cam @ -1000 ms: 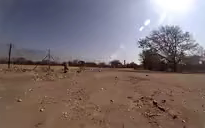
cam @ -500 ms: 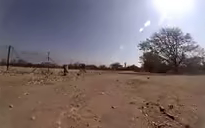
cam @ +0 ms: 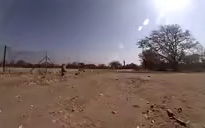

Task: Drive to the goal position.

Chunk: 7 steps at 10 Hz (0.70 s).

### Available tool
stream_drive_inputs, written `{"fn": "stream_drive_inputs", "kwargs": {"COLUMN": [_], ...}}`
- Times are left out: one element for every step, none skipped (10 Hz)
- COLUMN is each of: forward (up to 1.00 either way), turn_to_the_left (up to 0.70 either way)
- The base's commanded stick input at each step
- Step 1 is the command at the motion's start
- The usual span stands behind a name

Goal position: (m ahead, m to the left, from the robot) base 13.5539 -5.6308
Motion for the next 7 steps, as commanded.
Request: {"fn": "stream_drive_inputs", "kwargs": {"forward": [0.5, 0.5, 0.5, 0.5, 0.5, 0.5, 0.5], "turn_to_the_left": [0.0, 0.0, 0.0, 0.0, 0.0, 0.0, 0.0]}}
